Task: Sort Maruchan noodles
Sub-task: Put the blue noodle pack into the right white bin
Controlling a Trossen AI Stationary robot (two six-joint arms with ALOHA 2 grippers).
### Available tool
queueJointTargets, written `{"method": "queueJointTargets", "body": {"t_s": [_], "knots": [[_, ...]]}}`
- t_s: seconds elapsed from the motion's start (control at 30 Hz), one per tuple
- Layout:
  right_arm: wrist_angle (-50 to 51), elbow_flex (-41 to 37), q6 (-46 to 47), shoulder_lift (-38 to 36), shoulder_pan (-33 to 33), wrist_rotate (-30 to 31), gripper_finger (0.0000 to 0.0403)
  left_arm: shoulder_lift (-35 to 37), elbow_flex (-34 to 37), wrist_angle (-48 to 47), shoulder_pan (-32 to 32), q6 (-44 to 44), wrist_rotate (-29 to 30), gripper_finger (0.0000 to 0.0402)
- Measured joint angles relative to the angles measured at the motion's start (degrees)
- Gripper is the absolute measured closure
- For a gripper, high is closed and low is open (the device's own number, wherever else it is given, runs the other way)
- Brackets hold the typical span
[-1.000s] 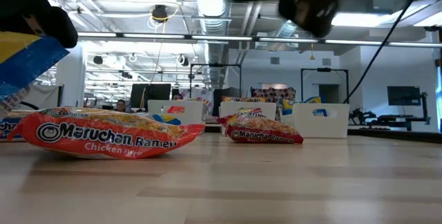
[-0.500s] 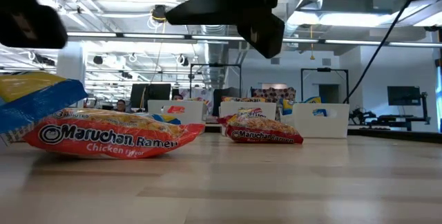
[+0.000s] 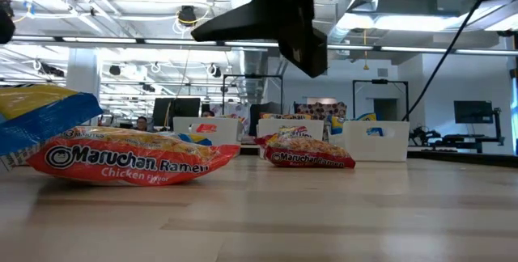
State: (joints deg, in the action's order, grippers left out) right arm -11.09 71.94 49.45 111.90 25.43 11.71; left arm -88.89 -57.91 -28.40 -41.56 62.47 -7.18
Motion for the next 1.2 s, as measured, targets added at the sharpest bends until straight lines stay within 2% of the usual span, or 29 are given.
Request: {"method": "queueJointTargets", "body": {"t_s": [0.27,0.5,0.63,0.73,0.9,1.0,1.2], "knots": [[-1.5,0.0,6.6,0.0,-0.7,0.9,0.0214,-5.3,0.0,4.9,-2.6,2.5,-0.5,0.0401],[-2.2,0.0,9.2,0.0,-1.1,2.6,0.0214,-6.0,0.0,2.9,-4.2,4.2,0.2,0.0401],[-4.4,0.0,10.6,0.0,-1.3,3.8,0.0214,-6.3,0.0,-0.4,-3.7,4.8,2.6,0.0401],[-6.5,0.1,11.3,0.9,-1.3,6.3,0.0214,-7.3,0.0,-1.9,-3.1,4.4,1.5,0.0401],[-10.2,1.0,14.7,4.2,-1.2,6.6,0.0214,-9.0,0.1,-1.3,-3.3,3.4,0.1,0.0401],[-9.4,1.1,15.2,5.7,-1.1,5.0,0.0214,-9.0,0.1,-0.2,-3.2,3.7,1.0,0.0401],[-10.5,6.6,16.2,12.1,-1.5,-1.9,0.0214,-9.8,0.1,0.0,-2.4,4.3,1.6,0.0401]]}}
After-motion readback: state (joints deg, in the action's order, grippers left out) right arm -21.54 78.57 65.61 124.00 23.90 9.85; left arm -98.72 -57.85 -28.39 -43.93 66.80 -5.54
